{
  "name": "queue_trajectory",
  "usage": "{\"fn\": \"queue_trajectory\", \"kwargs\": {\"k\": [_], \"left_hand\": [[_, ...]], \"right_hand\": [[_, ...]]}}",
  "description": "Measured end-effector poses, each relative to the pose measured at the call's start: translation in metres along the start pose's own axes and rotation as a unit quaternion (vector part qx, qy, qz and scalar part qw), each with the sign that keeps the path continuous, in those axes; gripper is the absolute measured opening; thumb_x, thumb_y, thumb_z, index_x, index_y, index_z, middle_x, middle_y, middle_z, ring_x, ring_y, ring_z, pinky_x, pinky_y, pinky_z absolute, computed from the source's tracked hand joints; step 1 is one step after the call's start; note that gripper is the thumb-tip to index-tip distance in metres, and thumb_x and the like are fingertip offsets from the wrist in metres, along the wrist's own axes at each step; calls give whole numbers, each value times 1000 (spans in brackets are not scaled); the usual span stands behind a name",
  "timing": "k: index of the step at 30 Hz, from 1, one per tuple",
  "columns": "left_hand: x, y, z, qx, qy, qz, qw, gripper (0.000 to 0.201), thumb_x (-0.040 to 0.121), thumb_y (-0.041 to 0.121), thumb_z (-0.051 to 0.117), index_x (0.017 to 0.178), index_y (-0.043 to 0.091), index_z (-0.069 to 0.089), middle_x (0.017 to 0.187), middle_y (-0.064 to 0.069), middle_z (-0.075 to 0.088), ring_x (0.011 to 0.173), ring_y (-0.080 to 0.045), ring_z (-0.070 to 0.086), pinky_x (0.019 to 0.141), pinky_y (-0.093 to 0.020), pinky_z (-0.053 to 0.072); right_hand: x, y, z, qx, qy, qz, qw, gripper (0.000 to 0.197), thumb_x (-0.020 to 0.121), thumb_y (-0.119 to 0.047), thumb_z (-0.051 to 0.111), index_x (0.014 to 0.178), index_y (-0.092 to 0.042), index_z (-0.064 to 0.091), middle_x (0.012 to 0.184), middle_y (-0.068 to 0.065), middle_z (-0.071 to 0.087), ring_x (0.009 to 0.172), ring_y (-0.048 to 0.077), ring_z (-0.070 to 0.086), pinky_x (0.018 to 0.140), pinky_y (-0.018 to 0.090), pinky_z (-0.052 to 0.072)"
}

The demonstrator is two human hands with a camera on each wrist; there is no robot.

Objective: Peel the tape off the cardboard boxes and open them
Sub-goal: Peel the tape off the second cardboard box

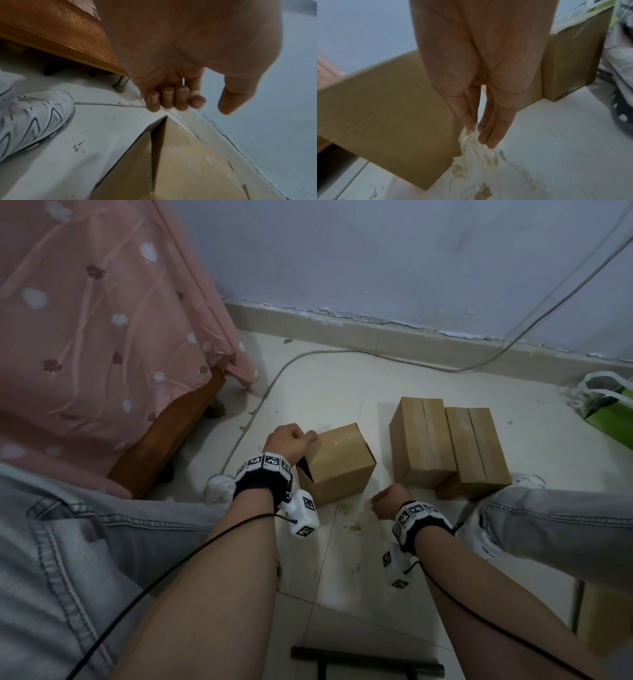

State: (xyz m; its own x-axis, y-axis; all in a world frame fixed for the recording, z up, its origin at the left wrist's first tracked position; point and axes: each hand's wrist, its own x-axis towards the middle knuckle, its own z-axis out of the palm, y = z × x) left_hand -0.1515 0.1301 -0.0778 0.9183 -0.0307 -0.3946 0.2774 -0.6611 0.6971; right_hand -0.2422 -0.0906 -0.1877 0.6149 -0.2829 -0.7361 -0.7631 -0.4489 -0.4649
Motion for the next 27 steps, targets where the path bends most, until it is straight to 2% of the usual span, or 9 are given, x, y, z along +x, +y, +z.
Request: {"fn": "queue_trajectory", "kwargs": {"k": [3, 5, 8, 12, 15, 18, 20, 24, 27], "left_hand": [[-7, 8, -2, -37, -87, -26, 995, 37, 80, 30, 68, 49, 17, 52, 48, 1, 43, 46, -21, 37, 50, -22, 30], [-18, 9, 2, 1, -195, -31, 980, 33, 76, 29, 70, 48, 14, 60, 41, 1, 41, 38, -17, 33, 45, -19, 29], [-37, 6, 14, 51, -317, -51, 946, 26, 76, 35, 74, 64, 13, 73, 47, 1, 48, 37, -13, 31, 41, -20, 28], [-54, -7, 26, 110, -376, -68, 918, 27, 74, 42, 77, 92, 22, 80, 84, 7, 75, 45, -6, 43, 44, -16, 35], [-57, -25, 40, 82, -356, -93, 926, 21, 78, 31, 79, 93, 16, 80, 93, -1, 77, 52, -7, 50, 46, -15, 42], [-55, -40, 54, 24, -297, -114, 948, 20, 73, 27, 83, 88, 13, 81, 93, -14, 76, 67, -18, 57, 66, -27, 54], [-55, -44, 59, -12, -278, -123, 953, 21, 70, 26, 85, 88, 14, 81, 94, -14, 76, 73, -20, 61, 79, -35, 58], [-54, -46, 64, -52, -225, -104, 967, 11, 76, 13, 79, 87, 10, 80, 90, -12, 76, 70, -18, 63, 69, -31, 61], [-54, -49, 67, -56, -219, -103, 969, 8, 80, 9, 75, 86, 7, 80, 92, -13, 76, 70, -19, 63, 65, -28, 60]], "right_hand": [[-28, -14, -7, 44, -37, 19, 998, 17, 94, -4, 57, 95, 5, 71, 93, 21, 72, 76, 30, 71, 76, 40, 61], [-34, -16, -9, 58, -58, 4, 997, 16, 93, 3, 56, 92, 3, 72, 91, 22, 73, 70, 30, 69, 68, 37, 61], [-37, -18, -15, 70, -62, -11, 996, 20, 83, 7, 67, 102, -2, 68, 91, 21, 72, 70, 27, 68, 66, 36, 61], [-39, -24, -24, 89, -77, -14, 993, 24, 81, 6, 71, 104, 0, 68, 95, 18, 72, 75, 24, 69, 69, 34, 60], [-41, -26, -29, 85, -70, -23, 994, 20, 81, 1, 73, 101, -2, 72, 99, 15, 73, 78, 21, 69, 73, 32, 59], [-43, -28, -26, 71, -73, -20, 995, 24, 75, -4, 80, 99, -5, 74, 95, 13, 72, 75, 19, 64, 62, 26, 58], [-45, -28, -22, 77, -84, -16, 993, 22, 74, -1, 80, 96, -2, 75, 91, 14, 71, 75, 21, 64, 63, 27, 59], [-47, -25, -14, 145, -111, 5, 983, 23, 80, 8, 72, 102, 10, 70, 97, 24, 71, 72, 27, 69, 68, 35, 62], [-44, -23, -13, 186, -108, 15, 976, 21, 85, 13, 64, 105, 13, 67, 99, 27, 70, 73, 31, 70, 63, 35, 62]]}}
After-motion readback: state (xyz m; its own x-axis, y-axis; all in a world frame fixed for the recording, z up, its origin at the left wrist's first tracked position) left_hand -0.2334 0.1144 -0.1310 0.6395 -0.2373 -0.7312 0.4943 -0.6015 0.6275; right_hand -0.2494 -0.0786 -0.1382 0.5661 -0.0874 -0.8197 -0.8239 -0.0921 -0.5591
